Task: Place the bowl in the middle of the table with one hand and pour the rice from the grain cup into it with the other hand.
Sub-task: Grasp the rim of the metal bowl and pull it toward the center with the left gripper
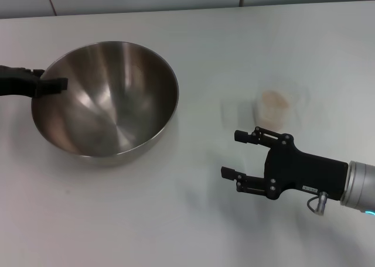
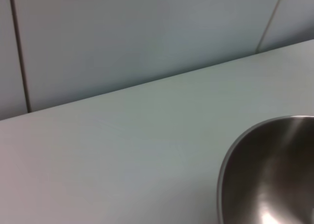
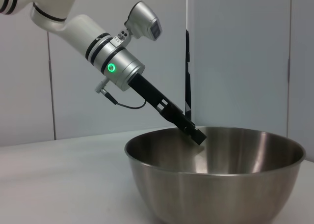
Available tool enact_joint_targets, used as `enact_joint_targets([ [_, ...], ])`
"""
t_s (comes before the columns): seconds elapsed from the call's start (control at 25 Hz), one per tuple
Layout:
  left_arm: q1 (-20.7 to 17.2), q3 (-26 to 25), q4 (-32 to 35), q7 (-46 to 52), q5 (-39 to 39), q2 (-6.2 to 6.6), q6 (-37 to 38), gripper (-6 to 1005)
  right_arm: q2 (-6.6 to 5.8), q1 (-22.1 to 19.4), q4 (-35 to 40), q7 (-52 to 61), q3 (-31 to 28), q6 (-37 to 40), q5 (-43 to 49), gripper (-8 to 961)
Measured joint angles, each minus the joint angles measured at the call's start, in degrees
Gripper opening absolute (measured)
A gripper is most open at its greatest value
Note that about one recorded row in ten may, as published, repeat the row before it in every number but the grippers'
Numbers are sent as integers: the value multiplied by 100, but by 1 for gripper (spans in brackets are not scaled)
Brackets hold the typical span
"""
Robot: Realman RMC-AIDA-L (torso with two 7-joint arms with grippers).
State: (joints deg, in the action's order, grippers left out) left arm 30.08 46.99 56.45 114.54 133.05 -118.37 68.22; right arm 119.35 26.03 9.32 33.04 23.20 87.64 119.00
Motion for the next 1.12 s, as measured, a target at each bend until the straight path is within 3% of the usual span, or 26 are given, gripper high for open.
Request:
enact_joint_targets([
  [0.16,60,49,-26,-6,40,15,89,541,0,-2,-8,0,-6,7,0,762],
  [0.64,126,126,50,152,206,3,165,272,0,-36,-10,0,-9,10,0,762],
  [0.72,125,126,61,167,205,3,176,82,0,-39,-12,0,-9,13,0,762],
  [1.12,164,13,119,302,165,21,309,48,0,-37,-18,0,-9,17,0,762],
])
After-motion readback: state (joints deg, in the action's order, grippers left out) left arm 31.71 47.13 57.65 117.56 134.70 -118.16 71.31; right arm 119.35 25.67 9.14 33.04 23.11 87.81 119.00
